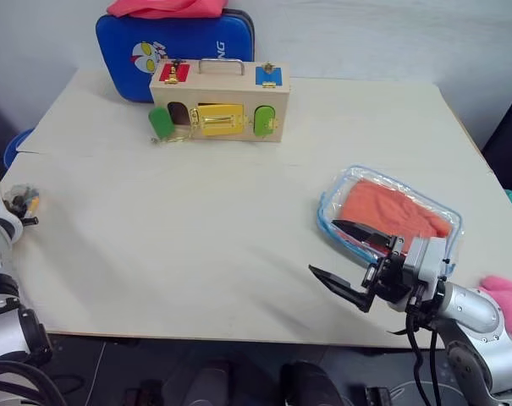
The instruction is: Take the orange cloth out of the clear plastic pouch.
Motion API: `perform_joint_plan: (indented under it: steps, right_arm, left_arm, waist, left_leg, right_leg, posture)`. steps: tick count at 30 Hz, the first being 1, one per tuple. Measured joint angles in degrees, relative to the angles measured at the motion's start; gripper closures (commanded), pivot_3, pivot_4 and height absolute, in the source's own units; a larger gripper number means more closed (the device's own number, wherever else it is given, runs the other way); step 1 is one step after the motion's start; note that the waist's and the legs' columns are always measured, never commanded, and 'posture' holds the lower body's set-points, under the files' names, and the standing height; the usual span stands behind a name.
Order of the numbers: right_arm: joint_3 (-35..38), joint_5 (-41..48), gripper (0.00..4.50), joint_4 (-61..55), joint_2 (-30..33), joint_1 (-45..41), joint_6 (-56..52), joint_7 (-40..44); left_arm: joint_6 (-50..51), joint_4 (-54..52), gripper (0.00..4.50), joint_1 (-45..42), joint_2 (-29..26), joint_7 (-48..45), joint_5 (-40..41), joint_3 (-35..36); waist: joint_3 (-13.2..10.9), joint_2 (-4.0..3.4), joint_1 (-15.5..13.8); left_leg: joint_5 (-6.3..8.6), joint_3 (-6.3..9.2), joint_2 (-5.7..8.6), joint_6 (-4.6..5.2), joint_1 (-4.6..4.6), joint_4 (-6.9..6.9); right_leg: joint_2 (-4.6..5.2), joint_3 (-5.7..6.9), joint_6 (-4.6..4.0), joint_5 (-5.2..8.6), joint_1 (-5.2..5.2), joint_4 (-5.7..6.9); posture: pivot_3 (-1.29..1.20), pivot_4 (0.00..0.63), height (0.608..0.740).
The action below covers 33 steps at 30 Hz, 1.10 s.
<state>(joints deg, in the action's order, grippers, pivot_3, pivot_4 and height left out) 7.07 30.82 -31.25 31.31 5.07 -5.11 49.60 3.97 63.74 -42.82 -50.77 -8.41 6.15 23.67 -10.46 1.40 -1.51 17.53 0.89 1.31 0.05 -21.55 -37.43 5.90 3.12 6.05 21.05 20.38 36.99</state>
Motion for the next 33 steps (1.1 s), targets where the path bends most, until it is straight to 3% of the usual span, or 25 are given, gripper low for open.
perform_joint_plan:
  steps: [7, 12, 15, 19, 22, 25, 33]
  right_arm:
    - [1.21, 2.60, 0.00, -0.11, 0.61, 1.24, -2.68, -0.53]
    - [5.40, -2.63, 0.00, 0.60, 7.89, 4.61, -4.00, -1.58]
    - [5.20, -16.96, 0.00, 4.21, 14.11, 4.76, -6.96, -8.65]
    - [2.12, -24.77, 0.00, 8.98, 12.14, 1.22, -11.37, -15.22]
    - [-0.52, -27.57, 0.00, 9.77, 11.17, -2.01, -13.99, -17.10]
    - [-1.95, -28.79, 0.61, 11.45, 11.05, -3.87, -15.17, -17.68]
    - [-4.93, -30.58, 3.26, 16.00, 11.83, -6.52, -5.86, -13.45]
  left_arm:
    - [-7.93, -8.28, 0.01, 0.69, 2.27, -8.63, 5.98, 2.77]
    - [-7.16, -30.88, 0.01, 10.78, 4.83, -33.32, 19.45, 3.78]
    - [2.47, -45.25, 0.01, 22.49, 1.25, -48.87, 23.13, -3.74]
    - [7.68, -56.41, 0.01, 31.52, 0.74, -60.02, 23.96, -11.71]
    - [6.65, -63.00, 0.01, 33.43, 1.77, -63.50, 24.72, -12.94]
    - [7.14, -67.74, 0.00, 35.19, 3.62, -63.99, 25.85, -13.32]
    - [8.60, -72.22, 0.00, 39.31, 5.36, -61.83, 26.14, -12.87]
  waist:
    - [0.00, 0.01, 0.59]
    - [-0.02, -0.03, 0.91]
    - [-0.09, -0.16, 1.71]
    - [-0.13, -0.23, 1.77]
    - [-0.17, -0.30, 1.68]
    - [-0.18, -0.31, 1.50]
    - [-0.19, -0.33, 1.70]
  left_leg:
    - [0.02, -0.13, -0.12, -0.05, 0.00, 0.07]
    - [0.02, -0.29, -0.06, -0.02, 0.04, 0.06]
    - [0.01, -0.47, -0.03, 0.04, 0.20, 0.21]
    - [0.01, -0.48, -0.12, 0.02, 0.23, 0.23]
    - [0.02, -0.50, -0.08, 0.04, 0.22, 0.21]
    - [0.03, -0.48, -0.05, 0.08, 0.20, 0.19]
    - [0.04, -0.49, -0.06, 0.09, 0.21, 0.21]
  right_leg:
    - [0.07, 0.30, 0.00, 0.00, 0.11, 0.01]
    - [0.31, 0.53, -0.03, 0.00, 0.04, -0.11]
    - [0.33, 0.35, -0.10, 0.04, 0.00, -0.09]
    - [0.30, 0.31, -0.21, 0.10, 0.05, -0.14]
    - [0.33, 0.28, -0.21, 0.10, 0.06, -0.16]
    - [0.36, 0.28, -0.21, 0.09, 0.02, -0.14]
    - [0.35, 0.29, -0.21, 0.09, 0.02, -0.14]
  posture:
    - [0.00, 0.150, 0.740]
    - [0.00, 0.150, 0.740]
    - [0.00, 0.150, 0.740]
    - [0.00, 0.150, 0.740]
    - [0.00, 0.150, 0.740]
    - [0.00, 0.150, 0.740]
    - [0.00, 0.150, 0.740]
